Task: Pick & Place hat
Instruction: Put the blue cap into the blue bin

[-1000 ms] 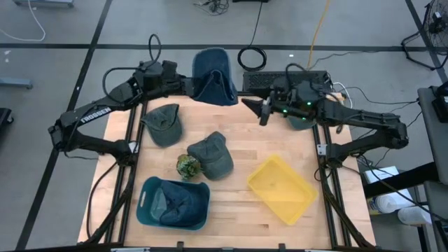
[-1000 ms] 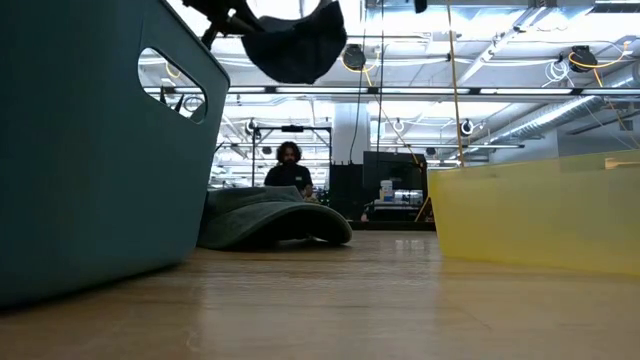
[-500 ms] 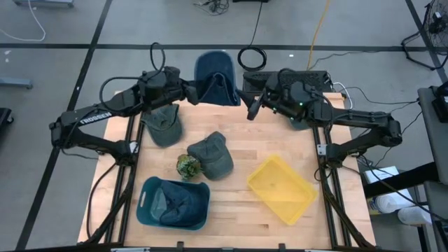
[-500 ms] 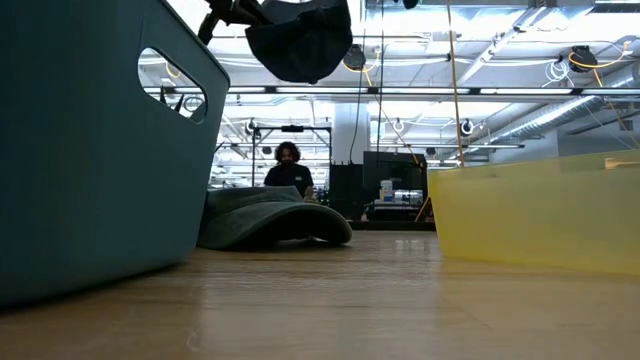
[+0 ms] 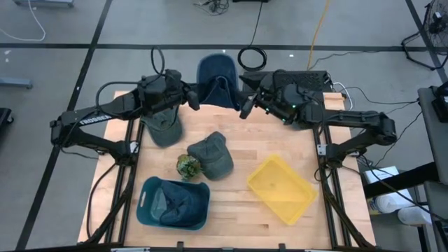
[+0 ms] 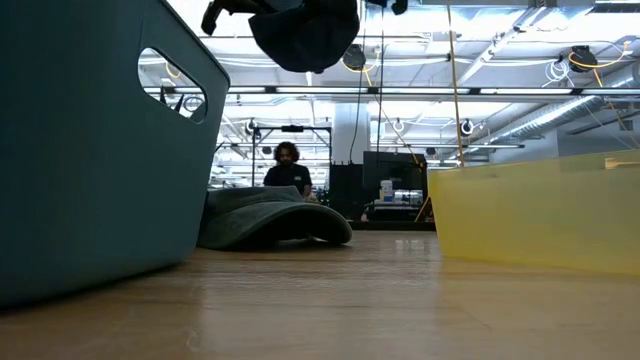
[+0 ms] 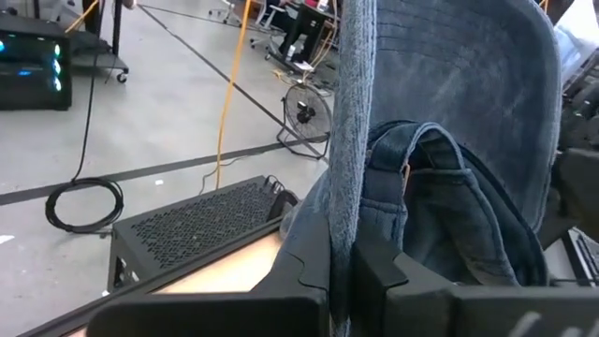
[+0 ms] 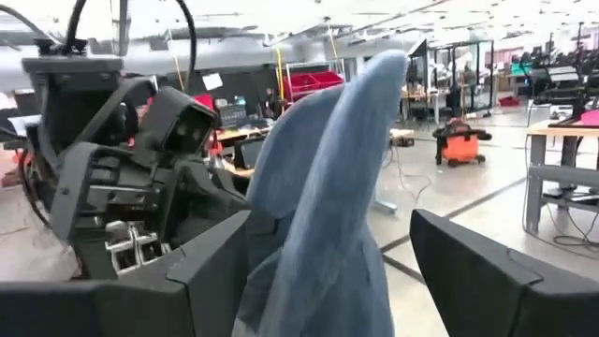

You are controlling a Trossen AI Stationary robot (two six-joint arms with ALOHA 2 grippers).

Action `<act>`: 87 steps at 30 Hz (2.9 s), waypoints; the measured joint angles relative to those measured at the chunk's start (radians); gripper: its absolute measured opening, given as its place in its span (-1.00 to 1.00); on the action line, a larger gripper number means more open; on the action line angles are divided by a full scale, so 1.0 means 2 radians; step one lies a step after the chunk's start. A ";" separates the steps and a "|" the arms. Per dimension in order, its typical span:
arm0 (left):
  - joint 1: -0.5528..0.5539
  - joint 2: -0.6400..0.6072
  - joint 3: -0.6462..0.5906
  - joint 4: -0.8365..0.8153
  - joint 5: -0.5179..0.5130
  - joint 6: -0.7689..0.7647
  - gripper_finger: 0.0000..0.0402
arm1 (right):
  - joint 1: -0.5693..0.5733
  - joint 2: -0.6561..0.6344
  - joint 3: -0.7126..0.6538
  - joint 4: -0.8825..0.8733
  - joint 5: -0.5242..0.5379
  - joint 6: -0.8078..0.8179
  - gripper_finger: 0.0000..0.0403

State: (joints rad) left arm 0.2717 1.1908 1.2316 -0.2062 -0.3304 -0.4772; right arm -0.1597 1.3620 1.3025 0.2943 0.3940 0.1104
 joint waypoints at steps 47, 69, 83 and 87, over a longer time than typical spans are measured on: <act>0.004 -0.008 0.000 -0.010 0.130 -0.090 -0.04 | 0.003 -0.076 0.000 0.005 0.000 -0.143 -1.00; 0.034 -0.008 0.000 0.053 0.292 -0.267 -0.05 | 0.002 -0.110 0.000 0.019 -0.125 -0.269 -1.00; 0.034 -0.008 0.000 0.055 0.303 -0.286 0.23 | 0.002 -0.122 0.000 0.089 -0.263 -0.190 -1.00; 0.034 -0.008 0.000 0.084 0.332 -0.293 0.31 | 0.002 -0.122 0.001 0.121 -0.302 -0.177 -1.00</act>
State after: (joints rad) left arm 0.3401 1.1751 1.2320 -0.0377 0.3328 -1.0630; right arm -0.1555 1.1172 1.3041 0.5371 -0.2107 -0.2440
